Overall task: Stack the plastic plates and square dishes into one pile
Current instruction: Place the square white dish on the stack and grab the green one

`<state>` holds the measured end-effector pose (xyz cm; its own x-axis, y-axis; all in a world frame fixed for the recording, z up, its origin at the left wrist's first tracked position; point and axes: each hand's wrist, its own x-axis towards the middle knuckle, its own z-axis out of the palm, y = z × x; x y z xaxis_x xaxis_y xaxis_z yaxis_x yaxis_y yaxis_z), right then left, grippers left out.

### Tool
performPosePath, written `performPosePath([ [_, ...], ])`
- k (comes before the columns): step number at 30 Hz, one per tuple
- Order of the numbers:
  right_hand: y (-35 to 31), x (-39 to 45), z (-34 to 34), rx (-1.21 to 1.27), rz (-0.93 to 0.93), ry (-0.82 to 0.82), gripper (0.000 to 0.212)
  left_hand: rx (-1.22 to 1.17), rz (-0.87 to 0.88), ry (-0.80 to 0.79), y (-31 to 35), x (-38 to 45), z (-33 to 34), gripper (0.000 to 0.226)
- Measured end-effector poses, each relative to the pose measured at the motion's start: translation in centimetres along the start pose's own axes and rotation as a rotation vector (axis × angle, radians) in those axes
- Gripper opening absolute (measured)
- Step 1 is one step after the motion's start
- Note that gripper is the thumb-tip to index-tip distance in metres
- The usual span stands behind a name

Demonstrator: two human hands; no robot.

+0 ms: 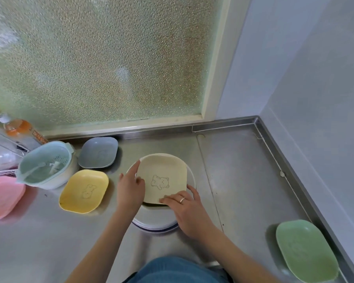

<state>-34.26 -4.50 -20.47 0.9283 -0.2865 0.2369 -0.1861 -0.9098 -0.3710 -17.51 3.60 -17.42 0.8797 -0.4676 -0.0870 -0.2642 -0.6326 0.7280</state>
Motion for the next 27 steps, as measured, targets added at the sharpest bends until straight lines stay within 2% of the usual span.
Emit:
performPosePath([
  [5,-0.3,-0.5,0.3,0.074,0.061,-0.006,0.030,0.036,0.048,-0.048,-0.8,-0.3,-0.1,0.060],
  [9,0.2,-1.4,0.0,0.113,0.156,0.075,0.039,0.147,0.158,-0.072,-0.8,-0.2,0.2,0.060],
  [13,2.3,-4.1,-1.0,0.060,0.362,0.169,0.045,0.246,0.410,-0.089,1.5,-0.5,1.5,0.059],
  [16,4.5,-7.4,-2.0,-0.043,0.572,0.270,0.043,0.281,0.595,-0.218,4.5,-1.4,3.9,0.057],
  [18,6.0,-10.1,-2.7,-0.123,0.788,0.315,0.044,0.310,0.718,-0.348,6.6,-2.3,5.9,0.057],
  [21,7.6,-14.4,-3.7,-0.176,1.172,0.226,0.051,0.369,0.862,-0.547,9.1,-4.0,9.3,0.059],
  [23,8.2,-17.0,-4.2,-0.169,1.358,0.121,0.053,0.442,0.943,-0.653,10.3,-5.3,11.5,0.061],
  [25,8.4,-19.0,-4.3,-0.161,1.432,0.014,0.047,0.489,0.996,-0.742,11.0,-6.7,13.4,0.062],
  [27,8.4,-20.3,-4.3,-0.156,1.423,-0.037,0.038,0.502,1.017,-0.807,11.3,-8.0,14.7,0.062],
])
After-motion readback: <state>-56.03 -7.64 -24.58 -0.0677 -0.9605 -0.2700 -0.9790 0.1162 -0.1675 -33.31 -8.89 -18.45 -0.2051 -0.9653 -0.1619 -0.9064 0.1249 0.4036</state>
